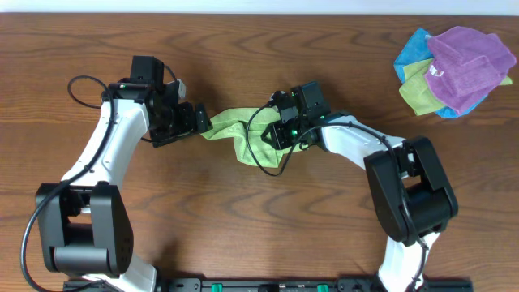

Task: Fold the cloth

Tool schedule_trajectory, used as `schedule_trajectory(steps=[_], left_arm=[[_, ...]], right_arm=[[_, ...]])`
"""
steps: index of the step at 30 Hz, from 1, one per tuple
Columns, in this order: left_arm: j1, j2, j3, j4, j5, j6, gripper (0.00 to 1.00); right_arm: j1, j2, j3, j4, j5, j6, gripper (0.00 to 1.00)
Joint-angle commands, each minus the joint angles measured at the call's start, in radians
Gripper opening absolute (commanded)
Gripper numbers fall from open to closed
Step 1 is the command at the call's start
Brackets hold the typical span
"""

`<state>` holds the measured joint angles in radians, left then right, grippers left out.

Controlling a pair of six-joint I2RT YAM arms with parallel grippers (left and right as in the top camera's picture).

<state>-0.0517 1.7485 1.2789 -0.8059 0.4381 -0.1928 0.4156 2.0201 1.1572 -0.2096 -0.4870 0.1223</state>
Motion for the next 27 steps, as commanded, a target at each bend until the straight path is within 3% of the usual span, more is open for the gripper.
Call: schedule_trajectory(steps=[1,3,6,7,8,12,16,27], left_arm=[[-0.004,-0.003,0.02,0.0,0.004,-0.014,0.95],[-0.004,-0.003,0.02,0.002,0.005,-0.014,0.95],[-0.004,-0.003,0.02,0.002,0.008,-0.014,0.96],[-0.004,-0.003,0.02,0.002,0.008,-0.014,1.0],[-0.004,-0.003,0.02,0.002,0.008,-0.014,0.94],[-0.004,-0.003,0.019,0.002,0.002,-0.018,0.94],[-0.004,-0.003,0.013,0.005,-0.092,-0.009,0.95],[-0.009,0.089,-0.003,0.151,-0.103,0.216,0.89]], right_arm=[[0.003,0.029,0.001,0.001,0.008,0.004,0.19],[0.003,0.029,0.001,0.006,0.005,0.015,0.17],[0.004,0.029,0.002,0.023,-0.023,0.034,0.05],[0.004,0.029,0.002,0.027,-0.022,0.039,0.05],[0.004,0.029,0.002,0.029,-0.022,0.039,0.05],[0.004,0.029,0.002,0.031,-0.022,0.039,0.05],[0.004,0.029,0.002,0.032,-0.023,0.05,0.04],[0.004,0.029,0.005,0.031,-0.041,0.057,0.06]])
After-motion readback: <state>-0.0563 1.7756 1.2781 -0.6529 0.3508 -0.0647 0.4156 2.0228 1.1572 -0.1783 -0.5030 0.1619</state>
